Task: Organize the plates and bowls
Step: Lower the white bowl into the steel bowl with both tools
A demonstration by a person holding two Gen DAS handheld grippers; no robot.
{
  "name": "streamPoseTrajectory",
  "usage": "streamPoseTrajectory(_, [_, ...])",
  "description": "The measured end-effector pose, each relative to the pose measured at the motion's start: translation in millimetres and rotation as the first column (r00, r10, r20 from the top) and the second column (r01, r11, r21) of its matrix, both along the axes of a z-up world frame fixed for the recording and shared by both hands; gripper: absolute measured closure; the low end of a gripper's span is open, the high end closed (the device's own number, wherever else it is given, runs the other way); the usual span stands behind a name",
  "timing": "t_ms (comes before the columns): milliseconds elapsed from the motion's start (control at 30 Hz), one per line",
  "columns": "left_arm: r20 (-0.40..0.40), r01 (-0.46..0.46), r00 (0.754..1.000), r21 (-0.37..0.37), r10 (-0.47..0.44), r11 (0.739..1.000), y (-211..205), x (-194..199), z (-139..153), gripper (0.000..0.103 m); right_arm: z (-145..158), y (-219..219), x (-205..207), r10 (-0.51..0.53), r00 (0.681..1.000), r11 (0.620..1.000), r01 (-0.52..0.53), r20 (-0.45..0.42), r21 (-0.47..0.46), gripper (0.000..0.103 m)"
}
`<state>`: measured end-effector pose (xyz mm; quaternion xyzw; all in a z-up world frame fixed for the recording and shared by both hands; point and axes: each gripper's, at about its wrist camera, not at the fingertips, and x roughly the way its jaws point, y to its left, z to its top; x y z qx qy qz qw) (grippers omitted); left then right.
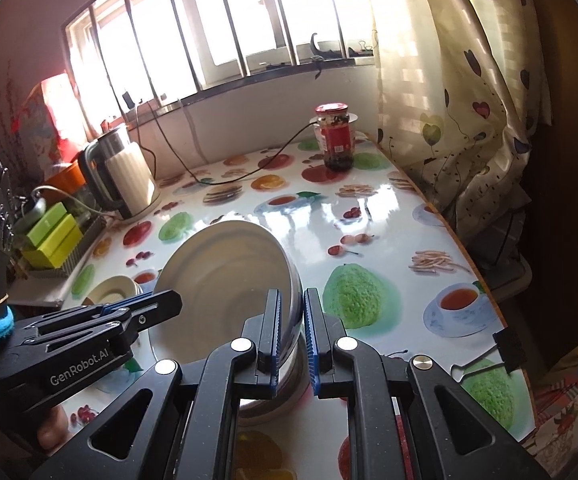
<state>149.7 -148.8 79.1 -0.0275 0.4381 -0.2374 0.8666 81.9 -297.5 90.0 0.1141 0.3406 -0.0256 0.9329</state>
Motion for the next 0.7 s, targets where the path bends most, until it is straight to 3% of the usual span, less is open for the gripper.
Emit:
streamPoseTrajectory(400, [-0.027, -0.028, 0.999, -0.009, 0.027, 1.000, 15.6, -0.5, -12.2, 0.090, -11.1, 16.8, 3.6, 0.045, 0.999, 0.999, -0.045, -0.012, 0.021, 0.091])
streamPoseTrajectory(500, [-0.005, -0.040, 0.999, 0.053, 0.040, 0.998, 7.2, 0.0, -17.9, 0.090, -14.9, 23.2, 7.5, 0.041, 0.999, 0.999, -0.042, -0.021, -0.018, 0.091])
streamPoseTrajectory(700, [0.000, -0.033, 0.999, 0.052, 0.033, 0.998, 4.7, 0.6, -20.0, 0.090, -29.6, 19.4, 11.0, 0.041, 0.998, 0.998, -0.038, -0.042, 0.056, 0.091])
